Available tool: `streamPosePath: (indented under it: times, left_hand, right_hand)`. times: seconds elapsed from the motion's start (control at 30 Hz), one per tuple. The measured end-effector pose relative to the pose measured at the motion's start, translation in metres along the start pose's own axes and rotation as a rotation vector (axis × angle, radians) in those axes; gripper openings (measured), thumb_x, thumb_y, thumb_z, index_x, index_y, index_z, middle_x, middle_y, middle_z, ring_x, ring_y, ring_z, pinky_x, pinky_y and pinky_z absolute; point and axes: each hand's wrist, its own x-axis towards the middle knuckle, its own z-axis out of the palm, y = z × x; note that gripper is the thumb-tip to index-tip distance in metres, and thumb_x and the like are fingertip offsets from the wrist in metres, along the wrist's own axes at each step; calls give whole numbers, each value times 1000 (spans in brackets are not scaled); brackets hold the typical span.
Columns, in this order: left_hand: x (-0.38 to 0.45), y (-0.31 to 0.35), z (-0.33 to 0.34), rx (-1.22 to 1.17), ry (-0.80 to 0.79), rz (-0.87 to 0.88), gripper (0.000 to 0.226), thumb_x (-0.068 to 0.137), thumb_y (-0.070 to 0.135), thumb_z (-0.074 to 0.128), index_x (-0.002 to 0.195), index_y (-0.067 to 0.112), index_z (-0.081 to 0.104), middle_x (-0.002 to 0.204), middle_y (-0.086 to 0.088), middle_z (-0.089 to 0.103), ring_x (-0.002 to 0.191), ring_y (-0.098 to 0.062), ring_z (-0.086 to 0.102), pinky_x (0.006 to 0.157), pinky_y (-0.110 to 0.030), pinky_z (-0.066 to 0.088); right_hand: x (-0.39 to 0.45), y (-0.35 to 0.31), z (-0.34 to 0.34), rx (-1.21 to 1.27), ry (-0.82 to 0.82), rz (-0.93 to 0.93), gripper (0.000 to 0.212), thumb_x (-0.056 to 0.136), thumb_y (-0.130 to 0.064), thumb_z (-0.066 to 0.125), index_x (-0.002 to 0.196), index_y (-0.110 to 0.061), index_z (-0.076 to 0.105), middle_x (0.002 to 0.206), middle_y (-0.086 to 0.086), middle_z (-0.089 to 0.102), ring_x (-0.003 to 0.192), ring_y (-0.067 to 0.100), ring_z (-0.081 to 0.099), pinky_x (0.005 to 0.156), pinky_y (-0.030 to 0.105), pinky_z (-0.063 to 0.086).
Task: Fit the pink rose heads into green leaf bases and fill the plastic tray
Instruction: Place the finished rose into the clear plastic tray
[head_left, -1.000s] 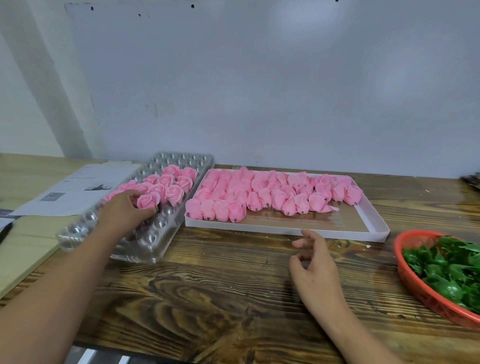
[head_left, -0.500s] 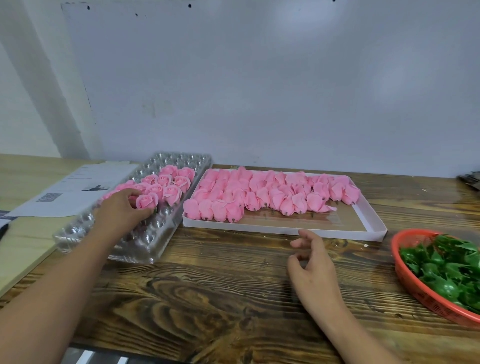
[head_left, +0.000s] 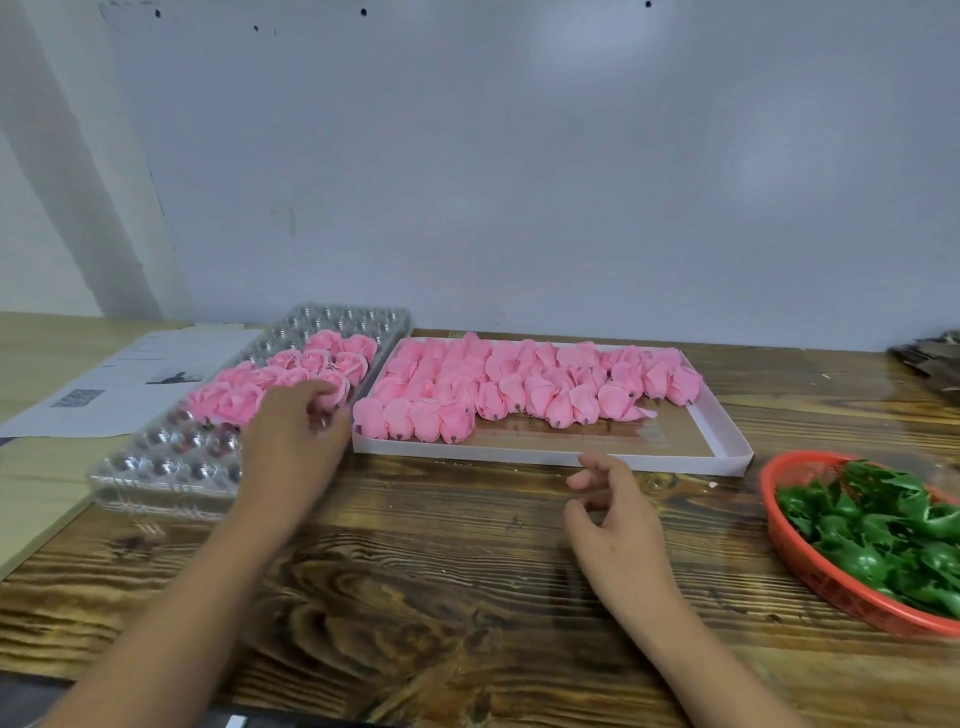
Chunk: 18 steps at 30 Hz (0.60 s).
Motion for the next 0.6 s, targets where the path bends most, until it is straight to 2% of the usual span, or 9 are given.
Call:
streamPosePath:
  times: [0.07,0.13,0.27,0.33,0.4,0.47,0.53,0.6]
  left_hand:
    - [-15,16,17,-82,-61,33,18,93,22,67,111,23,68,87,11,57,74,0,52,68,-23,42]
    - [-30,30,34,-140,-160,32,15,94,22,65,105,31,63,91,13,58,75,1,55,66,-16,40]
    - [-52,49,64,-148,-371,97,9,93,17,67,87,23,69,78,8,65,74,-5,58,69,-24,49]
    - [-58,53,71,-128,-423,101,9,94,20,68,86,23,71,75,8,66,73,-6,60,70,-30,53]
    - [-59,53,73,-120,-427,106,9,94,22,67,87,23,72,74,9,66,72,-7,61,69,-32,54]
    - [-59,52,72,-130,-428,111,8,94,22,67,88,22,72,74,9,67,72,-7,61,69,-32,55]
    - [-60,51,71,-136,-436,124,7,94,21,68,89,22,73,74,10,67,72,-6,61,68,-31,55]
    - [-61,50,70,-132,-451,147,6,94,21,68,90,22,73,75,11,66,71,-5,61,68,-28,55]
  right_hand:
    - [4,-2,-9,-28,-19,-17,40,85,-1,61,113,-29,55,96,-11,63,81,1,57,67,6,42]
    - [11,-6,-21,-78,-71,-13,32,87,-7,62,103,-34,58,92,-10,66,80,1,59,68,8,43]
    - [29,-8,-46,-264,-140,-3,18,87,-13,62,82,-30,63,80,-13,68,73,-1,60,63,7,41]
    - [42,-9,-58,-301,-116,28,16,85,-11,62,76,-24,65,72,-9,68,68,0,60,61,14,41]
    - [59,-6,-67,-345,-70,62,16,87,-10,59,72,-12,66,67,2,67,58,2,56,54,17,39]
    - [80,0,-71,-428,-47,108,21,89,-9,55,74,3,63,71,19,66,57,14,52,52,27,38]
    - [99,6,-69,-573,-68,179,24,89,-7,51,67,2,57,65,19,59,61,24,51,50,29,33]
    - [115,13,-63,-701,-75,232,29,89,-6,49,61,-10,47,60,7,50,57,21,48,48,27,28]
